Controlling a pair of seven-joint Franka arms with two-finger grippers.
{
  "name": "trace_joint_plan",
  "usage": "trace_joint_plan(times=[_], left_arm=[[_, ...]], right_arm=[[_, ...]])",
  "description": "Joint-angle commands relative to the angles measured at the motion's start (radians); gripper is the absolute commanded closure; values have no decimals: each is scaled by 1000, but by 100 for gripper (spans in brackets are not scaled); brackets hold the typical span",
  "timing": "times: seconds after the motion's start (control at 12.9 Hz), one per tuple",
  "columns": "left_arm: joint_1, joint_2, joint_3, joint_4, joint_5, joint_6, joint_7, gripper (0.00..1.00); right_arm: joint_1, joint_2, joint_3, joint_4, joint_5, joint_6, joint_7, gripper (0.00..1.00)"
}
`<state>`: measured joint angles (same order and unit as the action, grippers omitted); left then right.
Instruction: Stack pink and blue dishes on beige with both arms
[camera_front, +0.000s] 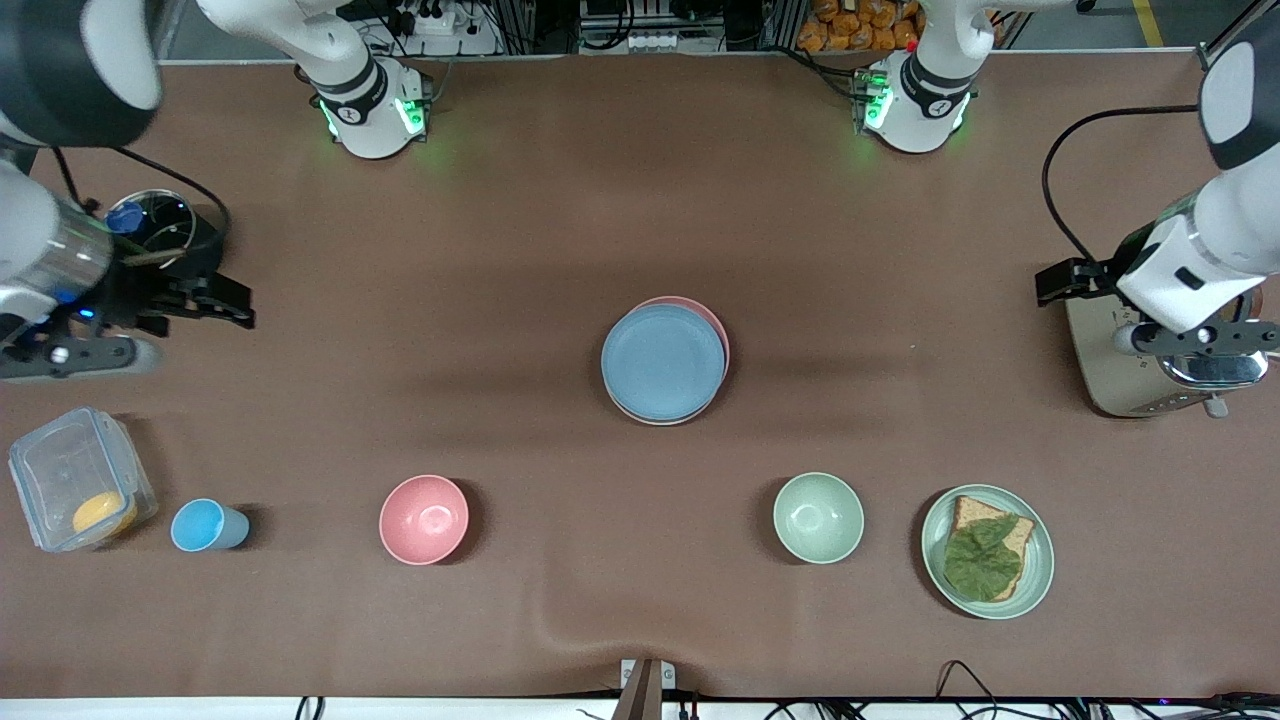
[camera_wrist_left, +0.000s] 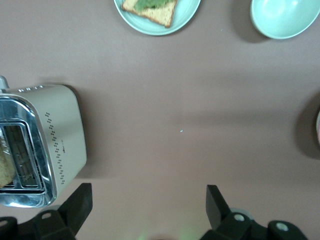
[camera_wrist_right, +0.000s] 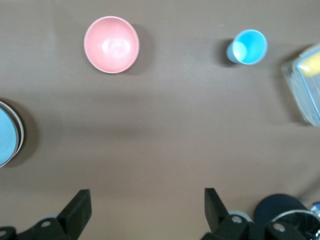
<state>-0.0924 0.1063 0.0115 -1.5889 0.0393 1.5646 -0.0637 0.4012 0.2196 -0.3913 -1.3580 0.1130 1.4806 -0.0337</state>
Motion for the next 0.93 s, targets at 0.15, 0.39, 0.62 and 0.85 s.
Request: trace_joint_plan(times=[0.15,0.39,0.62,0.85], left_arm=[[-17,1,15,102,-19,-60,22,0],[-15,-2,1,115,-18,-75,21,0],[-9,-2,-16,121,-18,-75,24,0],[-6,6,-30,121,-18,-74,22,0]], right_arm=[[-246,-100,247,-108,-112,62,14,0],[-384,-202,397,-255,-124,132,14,0],[-387,-206,401,-259,-128,116,14,0],[-387,-198,401,-256,-128,113,14,0]])
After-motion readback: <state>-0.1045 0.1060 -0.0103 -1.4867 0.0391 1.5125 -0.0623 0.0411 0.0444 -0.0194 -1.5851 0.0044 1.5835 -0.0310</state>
